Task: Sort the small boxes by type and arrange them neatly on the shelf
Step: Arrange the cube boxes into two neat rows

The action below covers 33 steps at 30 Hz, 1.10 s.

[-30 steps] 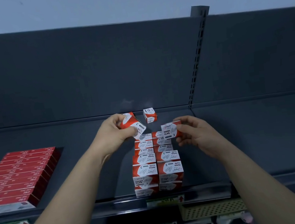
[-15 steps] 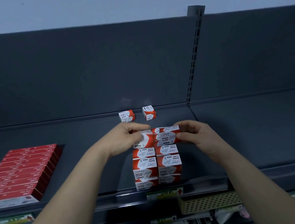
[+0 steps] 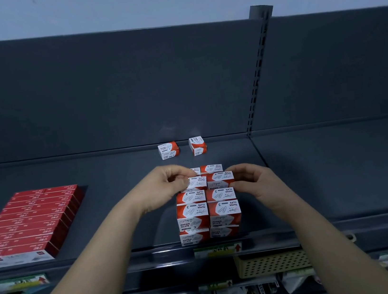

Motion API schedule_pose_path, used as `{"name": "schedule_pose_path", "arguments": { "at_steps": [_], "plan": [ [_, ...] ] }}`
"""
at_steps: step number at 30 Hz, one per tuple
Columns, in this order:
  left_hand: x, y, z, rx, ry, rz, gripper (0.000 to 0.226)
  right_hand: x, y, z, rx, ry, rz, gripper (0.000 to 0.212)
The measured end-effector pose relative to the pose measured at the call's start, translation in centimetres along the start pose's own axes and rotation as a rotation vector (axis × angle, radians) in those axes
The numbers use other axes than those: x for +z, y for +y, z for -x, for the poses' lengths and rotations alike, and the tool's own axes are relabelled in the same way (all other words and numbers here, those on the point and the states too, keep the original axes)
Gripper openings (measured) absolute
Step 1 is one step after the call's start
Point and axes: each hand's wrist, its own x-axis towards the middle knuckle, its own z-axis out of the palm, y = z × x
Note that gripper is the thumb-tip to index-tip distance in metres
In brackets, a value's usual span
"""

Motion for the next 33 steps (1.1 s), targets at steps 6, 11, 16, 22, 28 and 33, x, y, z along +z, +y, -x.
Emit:
{"name": "schedule_pose_path", "arguments": {
  "at_steps": [6,11,16,22,28,33],
  "plan": [
    [-0.1,-0.8,0.3,0.031,0.012,0.037,0.018,0.3,0.2,-0.1,0.009,-0.017,0.021,0.022],
    [0.2,-1.1,0.8,0.046,0.04,0.07,0.019,0.7,0.2,0.1,0.036,-0.012,-0.015,0.02],
    [1.0,-1.0,1.0,0.044,0.058,0.112,0.019,1.0,0.2,0.2,0.04,-0.026,-0.012,0.016],
    [0.5,-1.2,0.5,0.026,0.116,0.104,0.019,0.3,-0.2,-0.7,0.017,0.021,0.057,0.015],
    [-1.6,-2.0,-2.1,0.033,0.313,0.004,0.016,-1.0,-0.5,-4.9,-0.041,0.107,0.289,0.022],
    [-3.5,-3.1,-6.2,-0.04,0.486,-0.189,0.024,-1.2,-0.7,-10.1,-0.082,0.089,0.52,0.038]
  ]
}}
